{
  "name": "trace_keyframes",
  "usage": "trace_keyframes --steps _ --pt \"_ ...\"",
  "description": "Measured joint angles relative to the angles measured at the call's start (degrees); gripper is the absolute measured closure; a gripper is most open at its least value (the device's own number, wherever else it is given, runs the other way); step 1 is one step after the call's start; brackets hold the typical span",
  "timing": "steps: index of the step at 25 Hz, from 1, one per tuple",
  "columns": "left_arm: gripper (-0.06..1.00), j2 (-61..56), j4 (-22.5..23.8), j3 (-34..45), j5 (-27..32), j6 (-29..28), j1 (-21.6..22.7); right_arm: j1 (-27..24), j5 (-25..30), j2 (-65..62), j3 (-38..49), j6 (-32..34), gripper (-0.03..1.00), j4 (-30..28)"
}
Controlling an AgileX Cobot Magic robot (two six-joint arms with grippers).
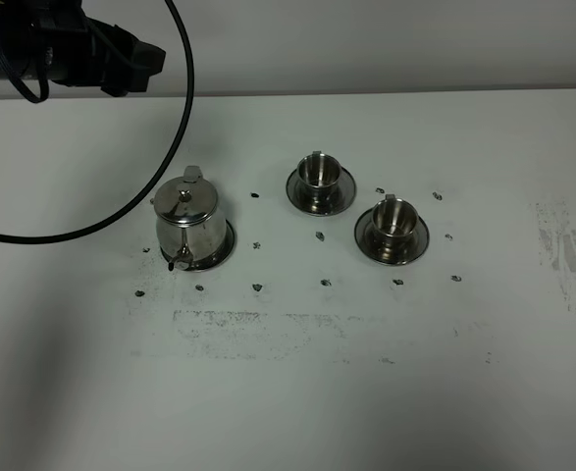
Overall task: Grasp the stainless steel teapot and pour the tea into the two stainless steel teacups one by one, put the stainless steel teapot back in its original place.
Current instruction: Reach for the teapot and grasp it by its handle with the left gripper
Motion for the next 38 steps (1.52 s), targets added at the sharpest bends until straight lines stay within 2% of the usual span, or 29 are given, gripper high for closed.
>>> trace_keyframes --steps 7,16,20,23,26,35,38 --pt "0.36 0.00 0.05 0.00 0.05 0.10 0.00 0.00 0.16 -7.68 0.66 0.69 0.61 -0.35" --pt "0.36 0.00 0.11 0.00 0.23 0.10 0.00 -0.56 0.11 -8.08 0.66 0.69 0.61 -0.18" --pt "0.36 -0.04 1.55 -0.05 0.85 -0.68 0.00 -0.69 0.11 -8.08 0.66 0.69 0.61 -0.06" --pt "0.37 -0.04 5.34 -0.77 2.73 -5.98 0.00 -0.69 0.11 -8.08 0.66 0.69 0.61 0.02" --pt "0.39 0.01 11.43 -2.38 3.00 -13.56 -0.95 -0.69 0.11 -8.08 0.66 0.69 0.61 0.07" --pt "0.41 1.58 32.07 -8.64 3.16 -32.96 -9.12 -0.69 0.11 -8.08 0.66 0.69 0.61 0.07" --pt "0.41 4.19 36.93 -10.95 3.56 -38.39 -10.02 -0.69 0.11 -8.08 0.66 0.69 0.61 0.07"
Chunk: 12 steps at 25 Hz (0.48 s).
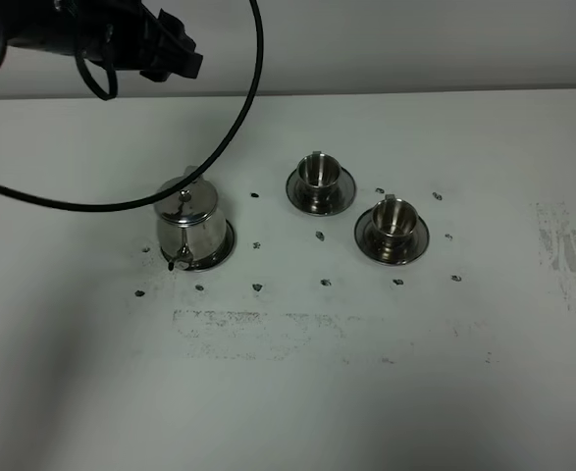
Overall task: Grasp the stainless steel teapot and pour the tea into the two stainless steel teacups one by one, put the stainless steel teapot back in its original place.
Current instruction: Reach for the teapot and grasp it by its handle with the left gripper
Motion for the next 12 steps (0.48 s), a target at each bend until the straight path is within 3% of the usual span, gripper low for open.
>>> trace_keyframes --steps 4,12 --pt "0.42 5.06 1.25 -3.51 1.10 -2.77 -0.18 0.00 0.00 0.00 0.00 0.00 0.61 0.00" --pt "0.42 14.34 -0.87 -11.31 2.19 -3.59 -0.95 0.00 0.00 0.00 0.00 0.00 0.61 0.00"
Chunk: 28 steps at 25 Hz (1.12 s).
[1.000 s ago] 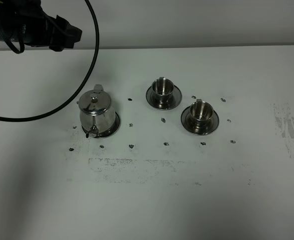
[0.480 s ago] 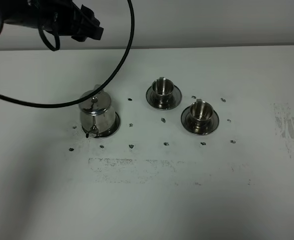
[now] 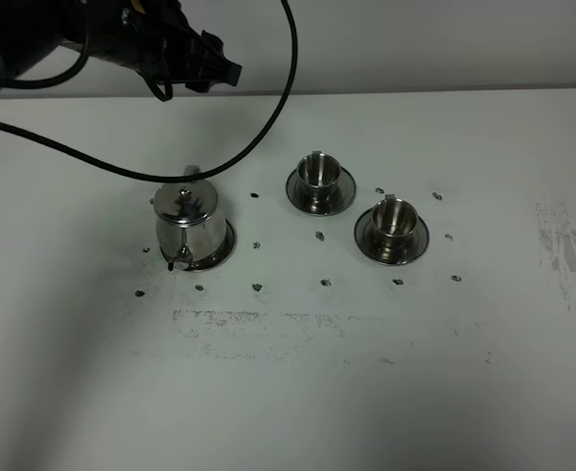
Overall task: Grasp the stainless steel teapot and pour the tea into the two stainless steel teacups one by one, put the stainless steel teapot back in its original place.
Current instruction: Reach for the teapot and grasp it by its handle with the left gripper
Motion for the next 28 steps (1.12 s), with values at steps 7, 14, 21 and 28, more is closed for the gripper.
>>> trace_keyframes --steps 7,14,21,28 --pt "0.42 5.66 0.40 -1.17 3.82 -2.53 -1.40 0.00 0.00 0.00 0.00 0.00 0.61 0.00" --pt "0.42 6.88 5.34 -1.17 8.44 -5.29 -1.53 0.00 0.00 0.00 0.00 0.00 0.61 0.00" --pt "0.42 7.36 7.50 -1.17 11.11 -5.51 -0.91 0.00 0.00 0.00 0.00 0.00 0.61 0.04" --pt "0.42 8.50 8.37 -1.17 12.09 -5.51 -0.17 0.00 0.00 0.00 0.00 0.00 0.62 0.04"
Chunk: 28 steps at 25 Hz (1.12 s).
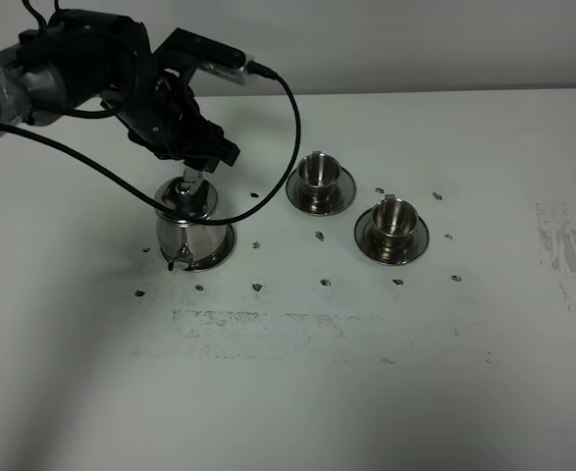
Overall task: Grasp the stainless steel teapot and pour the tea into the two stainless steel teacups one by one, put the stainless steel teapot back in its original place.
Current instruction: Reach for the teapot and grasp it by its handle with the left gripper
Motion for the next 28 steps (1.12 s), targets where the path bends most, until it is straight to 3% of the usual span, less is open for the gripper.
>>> trace_keyframes --steps 11,28 --pt "0.42 0.45 1.18 1.04 -0.64 1.06 1.55 0.00 0.00 0.00 0.00 0.00 0.62 0.00" --pt "0.42 0.45 2.85 1.04 2.96 15.86 3.79 0.00 0.00 0.00 0.00 0.00 0.62 0.00"
